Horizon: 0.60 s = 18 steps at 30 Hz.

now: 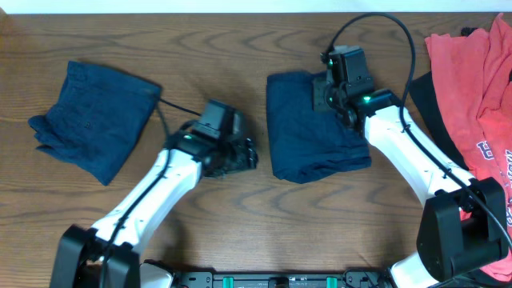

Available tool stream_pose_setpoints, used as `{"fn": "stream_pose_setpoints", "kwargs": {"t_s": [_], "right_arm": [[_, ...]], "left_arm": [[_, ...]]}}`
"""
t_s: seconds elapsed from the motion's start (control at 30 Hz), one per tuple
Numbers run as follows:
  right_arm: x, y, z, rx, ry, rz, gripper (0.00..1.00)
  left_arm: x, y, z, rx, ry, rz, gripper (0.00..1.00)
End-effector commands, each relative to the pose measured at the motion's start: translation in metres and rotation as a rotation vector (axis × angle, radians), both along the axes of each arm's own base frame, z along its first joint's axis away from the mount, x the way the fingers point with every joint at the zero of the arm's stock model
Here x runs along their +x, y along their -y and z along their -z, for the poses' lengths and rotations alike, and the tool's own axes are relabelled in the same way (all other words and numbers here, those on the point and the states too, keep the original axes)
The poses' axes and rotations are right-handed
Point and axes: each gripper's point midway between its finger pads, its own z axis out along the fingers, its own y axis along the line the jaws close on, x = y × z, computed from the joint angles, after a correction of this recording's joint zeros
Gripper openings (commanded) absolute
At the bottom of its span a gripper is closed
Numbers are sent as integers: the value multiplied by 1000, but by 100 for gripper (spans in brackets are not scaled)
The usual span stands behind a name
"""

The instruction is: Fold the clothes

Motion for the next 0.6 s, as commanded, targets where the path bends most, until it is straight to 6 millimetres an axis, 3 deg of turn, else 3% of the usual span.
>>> {"fn": "stream_pose_setpoints", "kwargs": {"t_s": [0.0, 0.2, 0.33, 0.43, 0.57], "right_arm": [[1, -24, 6, 39, 1, -106, 30], [22, -35, 57, 43, -18, -113, 38], [20, -54, 96, 71, -67, -165, 46], [5, -70, 121, 71, -125, -247, 47], [-44, -107, 133, 98, -225, -514, 49]], "left_arm": [[13, -24, -12, 28, 45, -72, 72], [13, -36, -17, 29, 43, -108, 73], [13, -36, -17, 30, 42, -108, 73], [12, -37, -16, 32, 36, -107, 73], [11, -38, -16, 39, 38, -97, 73]]}}
